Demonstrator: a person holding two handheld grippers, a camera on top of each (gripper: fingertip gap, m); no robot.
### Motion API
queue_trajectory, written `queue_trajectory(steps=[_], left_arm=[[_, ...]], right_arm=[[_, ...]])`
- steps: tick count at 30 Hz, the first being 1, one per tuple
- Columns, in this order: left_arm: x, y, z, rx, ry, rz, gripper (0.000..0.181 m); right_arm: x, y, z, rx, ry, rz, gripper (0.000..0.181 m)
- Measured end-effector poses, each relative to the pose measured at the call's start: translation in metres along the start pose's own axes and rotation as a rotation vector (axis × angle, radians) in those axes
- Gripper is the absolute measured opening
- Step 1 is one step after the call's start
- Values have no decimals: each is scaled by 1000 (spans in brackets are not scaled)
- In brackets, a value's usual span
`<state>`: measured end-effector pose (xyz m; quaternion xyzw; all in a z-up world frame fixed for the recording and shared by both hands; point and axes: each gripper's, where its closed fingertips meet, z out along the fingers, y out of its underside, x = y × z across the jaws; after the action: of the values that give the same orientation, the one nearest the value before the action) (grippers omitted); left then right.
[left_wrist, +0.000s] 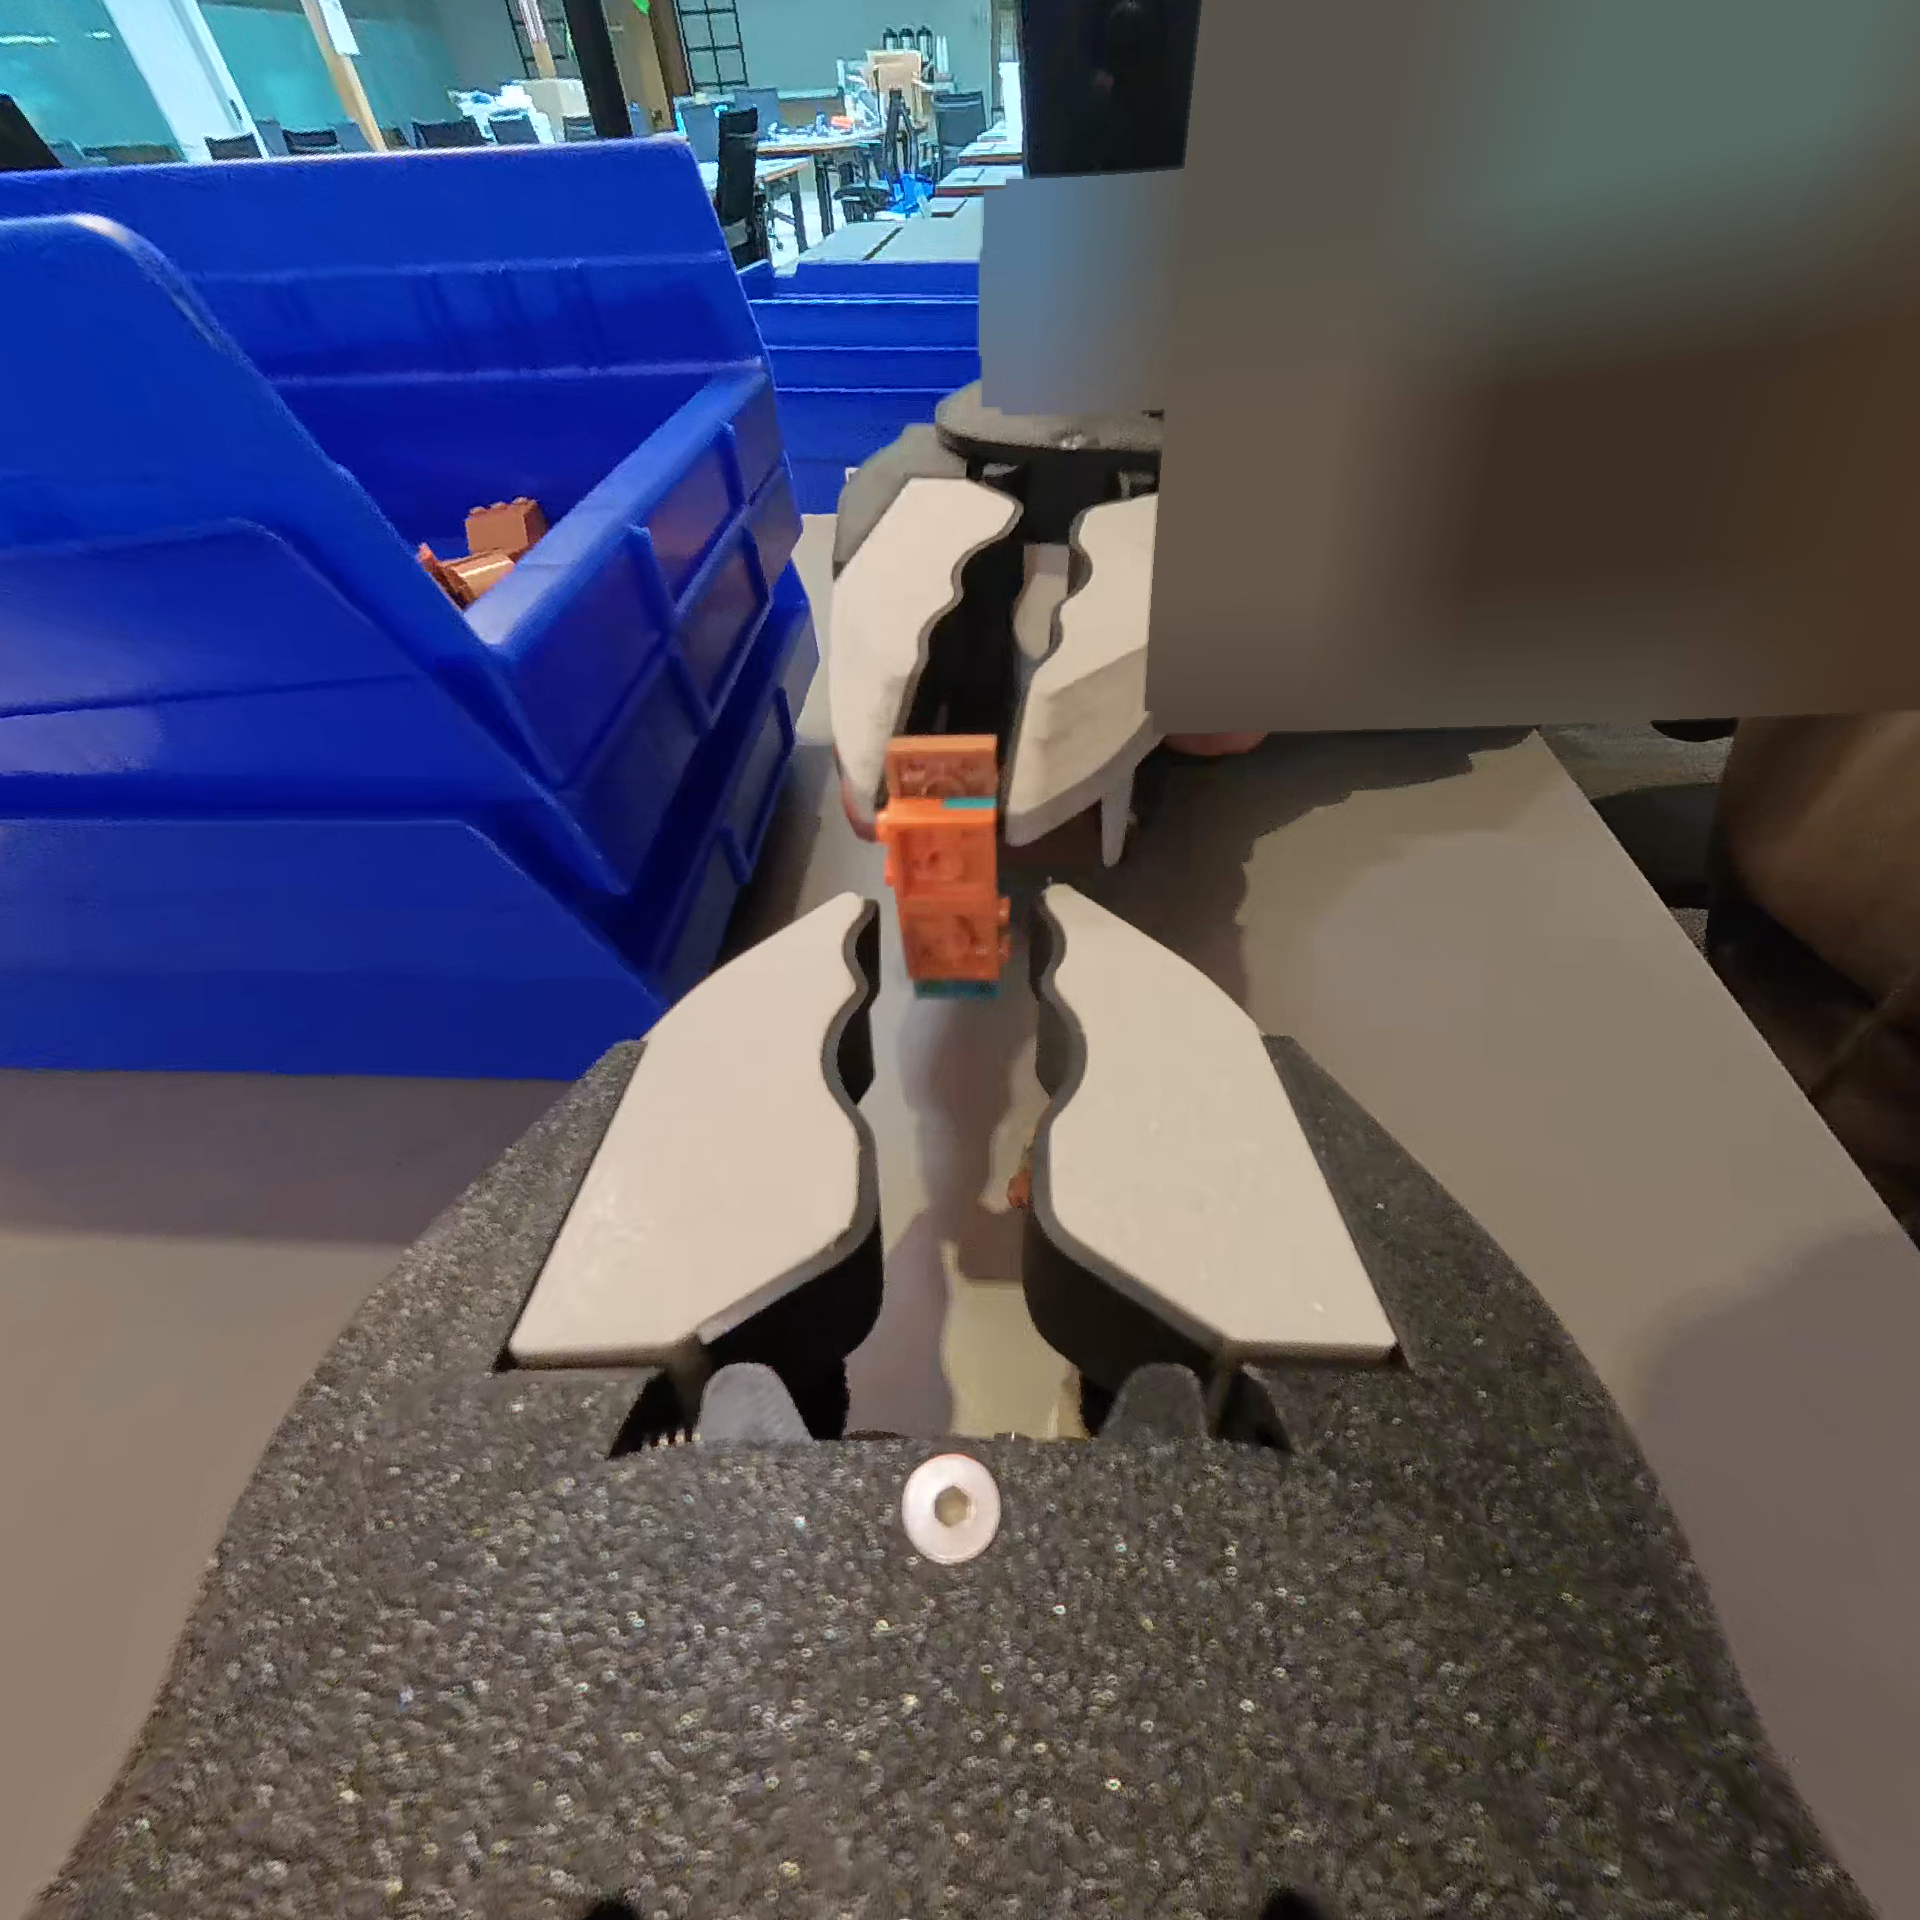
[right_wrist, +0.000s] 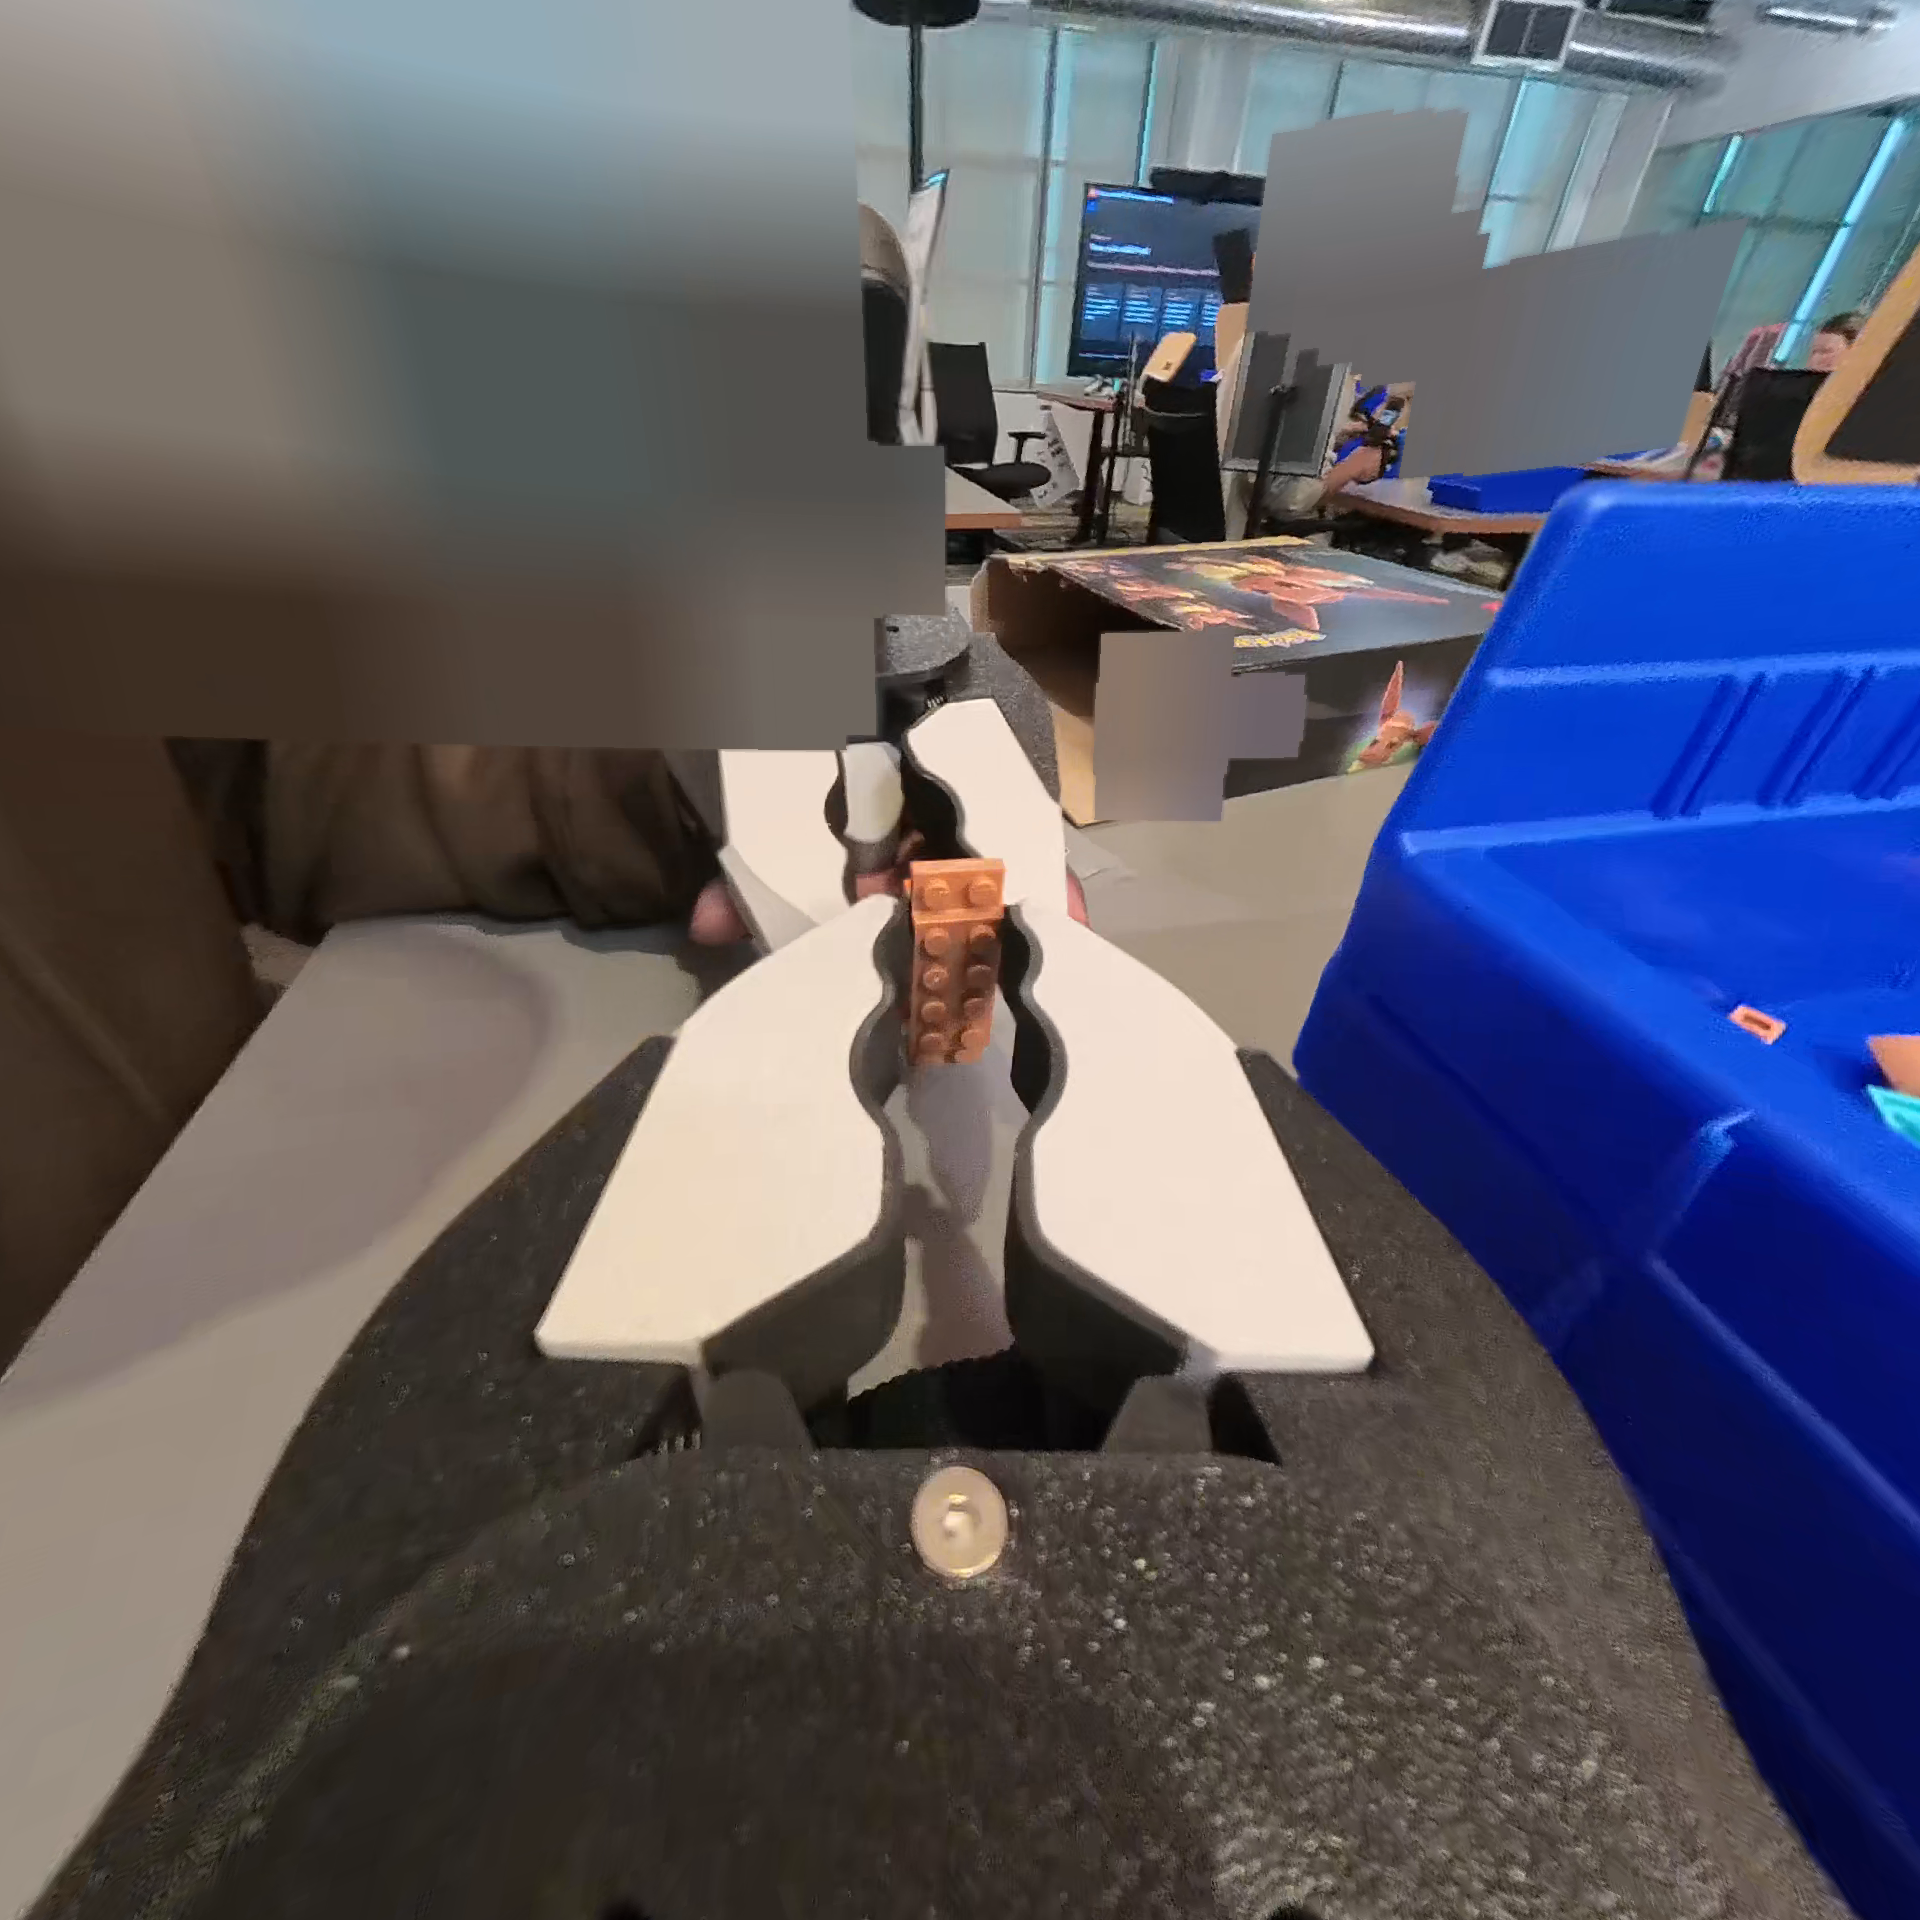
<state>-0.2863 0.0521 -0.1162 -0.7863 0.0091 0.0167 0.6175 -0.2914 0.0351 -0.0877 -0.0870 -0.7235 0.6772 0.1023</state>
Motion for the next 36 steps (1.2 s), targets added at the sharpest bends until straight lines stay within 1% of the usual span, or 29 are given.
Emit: queue_trajectory(steps=[2,4,8,12,14,19,25,36], left_arm=[[-1,0,3,1,-29,23,22],[-1,0,2,5,-15,12,21],[9,-9,-2,73,116,-152,19],[22,-18,-3,132,257,-292,19],[23,-21,-4,157,302,-363,19],[30,-25,-6,184,383,-418,20],[32,-25,-6,185,390,-422,20],[27,-27,-7,201,341,-404,20]], right_arm=[[0,3,2,-6,18,6,17],[-1,3,2,-3,22,11,17],[-6,-2,-1,36,-31,65,16],[-15,-8,-8,96,-142,150,16],[-16,-9,-11,113,-180,190,16],[-22,-11,-14,141,-234,211,16],[-23,-11,-15,156,-247,214,16],[-21,-13,-15,180,-188,147,16]])
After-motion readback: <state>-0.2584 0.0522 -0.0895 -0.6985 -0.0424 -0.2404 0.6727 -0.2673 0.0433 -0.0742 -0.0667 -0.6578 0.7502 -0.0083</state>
